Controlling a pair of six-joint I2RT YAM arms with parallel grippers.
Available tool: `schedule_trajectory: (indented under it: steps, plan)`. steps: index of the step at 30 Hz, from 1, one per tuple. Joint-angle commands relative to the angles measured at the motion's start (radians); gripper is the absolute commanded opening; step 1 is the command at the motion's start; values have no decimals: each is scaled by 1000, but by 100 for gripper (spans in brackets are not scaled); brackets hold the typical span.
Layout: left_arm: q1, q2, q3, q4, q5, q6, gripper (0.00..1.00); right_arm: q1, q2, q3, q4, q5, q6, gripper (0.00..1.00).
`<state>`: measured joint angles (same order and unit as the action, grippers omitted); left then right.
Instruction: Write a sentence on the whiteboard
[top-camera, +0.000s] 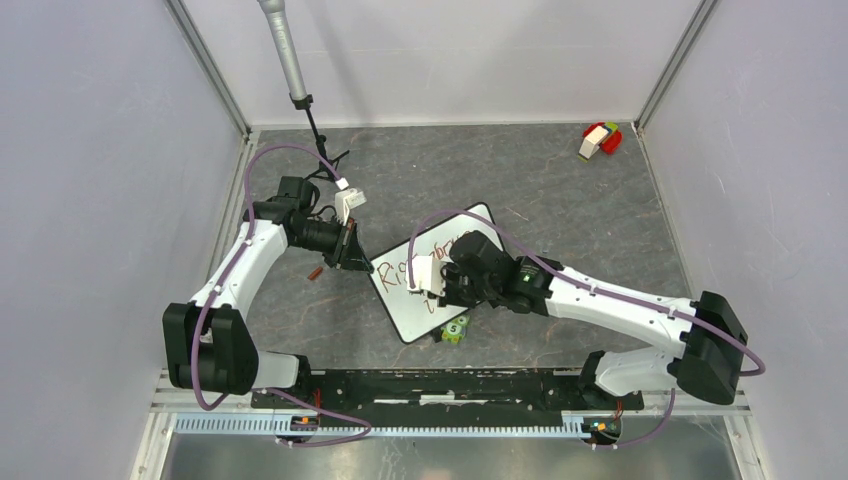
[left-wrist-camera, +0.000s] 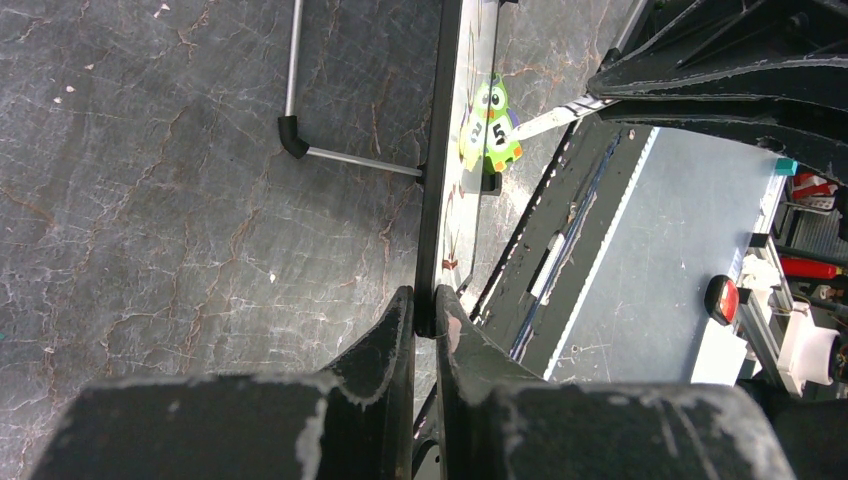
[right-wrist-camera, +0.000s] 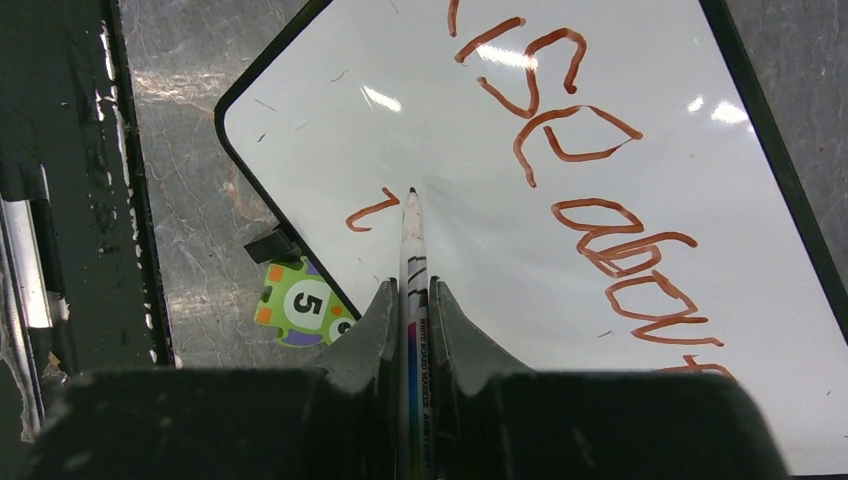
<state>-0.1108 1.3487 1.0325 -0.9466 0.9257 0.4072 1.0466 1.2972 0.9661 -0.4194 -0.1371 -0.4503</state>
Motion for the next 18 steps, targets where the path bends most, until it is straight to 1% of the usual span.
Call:
schedule_trajectory:
  steps: [1, 8, 18]
  plan:
    - [-3, -2, -3, 10, 10, 5, 2, -1, 25, 32, 37, 20, -8, 0]
    - [-3, -3, -5, 10, 8, 5, 3, -2, 39, -27, 65, 42, -14, 0]
    - [-4, 1, -3, 10, 7, 4, 3, -1, -4, -21, 27, 30, -8, 0]
